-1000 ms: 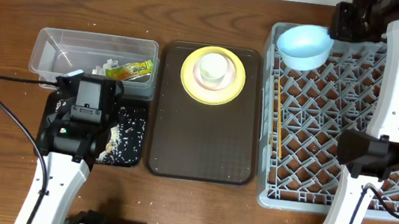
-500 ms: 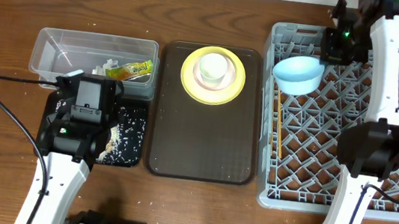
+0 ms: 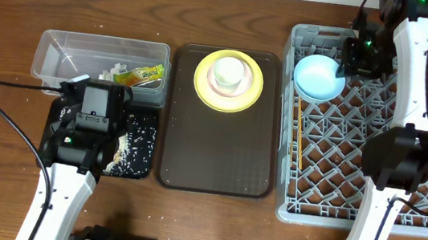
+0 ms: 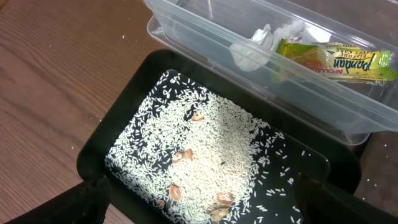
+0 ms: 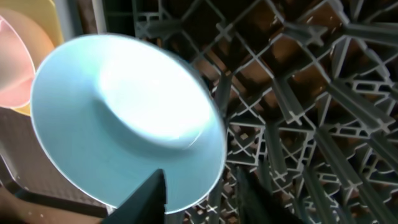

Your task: Sort waste into correct bins and load items into the dishwasher rack

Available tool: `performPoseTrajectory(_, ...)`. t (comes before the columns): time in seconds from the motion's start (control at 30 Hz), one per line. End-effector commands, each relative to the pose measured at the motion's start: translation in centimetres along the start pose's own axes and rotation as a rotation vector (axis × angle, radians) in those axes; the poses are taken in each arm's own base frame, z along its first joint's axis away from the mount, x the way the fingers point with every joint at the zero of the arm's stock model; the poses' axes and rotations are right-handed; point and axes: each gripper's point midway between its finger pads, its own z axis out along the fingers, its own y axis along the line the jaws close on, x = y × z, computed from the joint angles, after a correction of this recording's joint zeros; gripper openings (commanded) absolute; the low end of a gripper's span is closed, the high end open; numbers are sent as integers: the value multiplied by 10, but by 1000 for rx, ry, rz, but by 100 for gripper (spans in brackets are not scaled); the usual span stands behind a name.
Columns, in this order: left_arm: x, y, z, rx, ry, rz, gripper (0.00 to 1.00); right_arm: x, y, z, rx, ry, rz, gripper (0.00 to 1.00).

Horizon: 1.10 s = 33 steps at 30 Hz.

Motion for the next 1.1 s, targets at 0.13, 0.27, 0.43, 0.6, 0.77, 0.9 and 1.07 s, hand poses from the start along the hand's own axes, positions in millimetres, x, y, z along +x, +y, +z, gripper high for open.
performPoseTrajectory(0.13, -7, 3, -3, -12, -18, -5, 96, -3, 23, -46, 4, -134, -100, 43)
performPoseTrajectory(0.27, -7, 3, -3, -12, -18, -6, 96, 4, 55, -61, -3, -177, -174, 44)
performPoseTrajectory(0.43, -7, 3, -3, -12, -18, -5, 96, 17, 95, -53, -13, -142, -265, 47)
performPoseTrajectory(0.6, -7, 3, -3, -12, -18, -6, 96, 29, 122, -34, 66, -96, -335, 52)
performPoseTrajectory(0.77, -7, 3, -3, -12, -18, -6, 96, 31, 117, -17, 226, -77, -324, 45)
performPoseTrajectory(0.9, -7, 3, -3, -12, -18, -6, 96, 34, 110, -2, 292, -46, -314, 44)
performPoseTrajectory(1.07, -7, 3, -3, -12, -18, -6, 96, 34, 103, 22, 300, -10, -303, 44)
